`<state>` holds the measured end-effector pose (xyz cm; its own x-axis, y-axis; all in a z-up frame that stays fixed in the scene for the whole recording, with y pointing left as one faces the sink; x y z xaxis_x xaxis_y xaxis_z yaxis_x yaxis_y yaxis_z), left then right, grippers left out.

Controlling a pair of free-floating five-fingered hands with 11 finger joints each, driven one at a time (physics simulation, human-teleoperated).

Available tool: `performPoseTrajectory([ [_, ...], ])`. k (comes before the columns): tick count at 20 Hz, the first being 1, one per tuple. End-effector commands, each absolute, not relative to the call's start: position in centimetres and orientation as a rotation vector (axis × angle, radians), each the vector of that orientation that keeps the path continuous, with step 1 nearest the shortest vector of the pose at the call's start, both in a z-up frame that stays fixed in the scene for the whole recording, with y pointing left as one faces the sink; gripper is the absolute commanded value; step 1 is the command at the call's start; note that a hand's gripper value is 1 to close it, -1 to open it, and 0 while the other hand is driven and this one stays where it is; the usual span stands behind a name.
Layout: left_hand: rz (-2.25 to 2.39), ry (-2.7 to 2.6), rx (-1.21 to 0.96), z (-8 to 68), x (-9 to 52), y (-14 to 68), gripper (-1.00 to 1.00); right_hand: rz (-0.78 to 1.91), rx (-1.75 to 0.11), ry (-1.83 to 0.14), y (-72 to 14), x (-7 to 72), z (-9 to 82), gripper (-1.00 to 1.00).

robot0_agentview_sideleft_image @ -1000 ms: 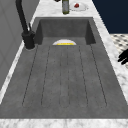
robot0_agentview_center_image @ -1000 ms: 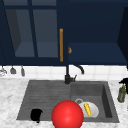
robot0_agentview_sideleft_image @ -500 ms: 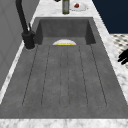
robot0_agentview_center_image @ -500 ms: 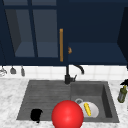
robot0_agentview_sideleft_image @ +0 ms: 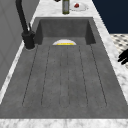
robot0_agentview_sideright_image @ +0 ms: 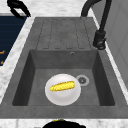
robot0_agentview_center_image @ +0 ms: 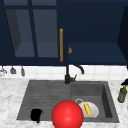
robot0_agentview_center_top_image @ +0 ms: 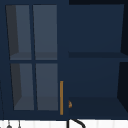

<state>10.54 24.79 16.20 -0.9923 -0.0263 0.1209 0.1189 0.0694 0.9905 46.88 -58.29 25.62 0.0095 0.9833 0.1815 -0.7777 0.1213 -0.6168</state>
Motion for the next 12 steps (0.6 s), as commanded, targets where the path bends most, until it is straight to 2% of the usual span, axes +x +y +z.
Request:
performPoseTrajectory([
  [1, -2.071, -2.217, -0.096, 16.2, 10.5, 24.8, 0.00, 1.478, -0.410, -0.642, -57.9, 47.2, 26.2, -1.00],
  [12, -2.071, -2.217, -0.096, 16.2, 10.5, 24.8, 0.00, 1.450, -0.507, -0.719, -56.6, 45.4, 27.1, -1.00],
])
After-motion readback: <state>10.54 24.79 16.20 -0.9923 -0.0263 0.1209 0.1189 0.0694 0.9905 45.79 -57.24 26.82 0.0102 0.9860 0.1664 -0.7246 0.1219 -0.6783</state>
